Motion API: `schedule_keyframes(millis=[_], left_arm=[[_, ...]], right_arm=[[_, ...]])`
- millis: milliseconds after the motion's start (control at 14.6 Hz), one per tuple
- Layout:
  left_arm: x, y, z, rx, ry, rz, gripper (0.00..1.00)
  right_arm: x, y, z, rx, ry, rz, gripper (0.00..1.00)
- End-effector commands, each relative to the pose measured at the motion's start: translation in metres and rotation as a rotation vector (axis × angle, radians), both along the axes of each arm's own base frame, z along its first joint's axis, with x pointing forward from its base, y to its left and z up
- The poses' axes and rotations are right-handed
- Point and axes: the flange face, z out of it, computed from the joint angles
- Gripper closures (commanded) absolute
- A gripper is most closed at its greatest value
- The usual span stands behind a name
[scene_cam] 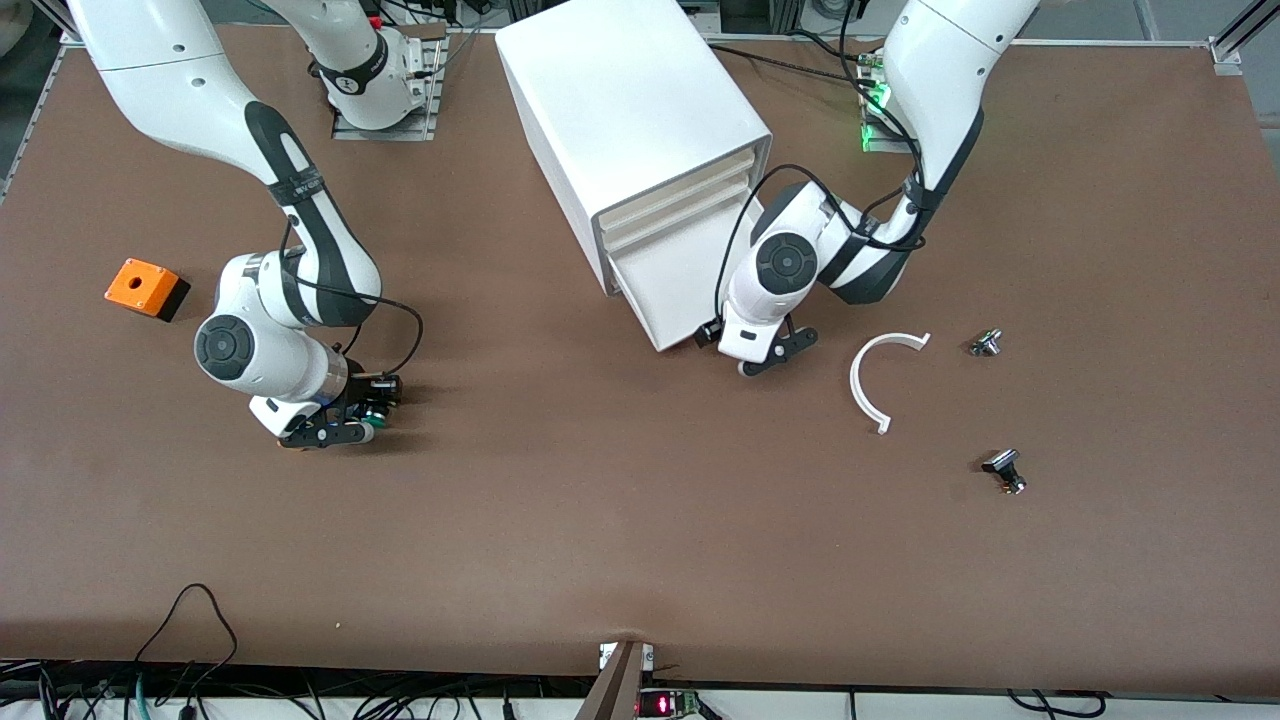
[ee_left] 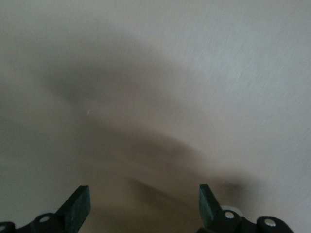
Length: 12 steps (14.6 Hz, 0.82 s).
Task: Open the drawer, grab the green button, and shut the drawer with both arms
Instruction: 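Lower the green button beside the red button while the left gripper pushes the drawer, then release the button and retract the right gripper while the left gripper closes the drawer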
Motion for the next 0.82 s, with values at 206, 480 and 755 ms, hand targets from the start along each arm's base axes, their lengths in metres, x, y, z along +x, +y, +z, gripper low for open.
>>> schedule_keyframes(millis=[206, 480, 755], left_arm=[[-0.039, -0.022, 0.019, 0.02, 0.075, -0.055, 0.02], [-0.051, -0.036, 0.016, 0.0, 0.1, -0.062, 0.02], [-0.065, -0.051, 0.02, -0.039, 0.138, -0.051, 0.01]], right_arm=[[0.003, 0.003, 0.024, 0.032, -0.022, 0.007, 0.01], [0.031, -0.028, 0.085, 0.041, -0.058, -0.033, 0.01], [0.049, -0.028, 0.164, 0.032, -0.151, -0.008, 0.01]])
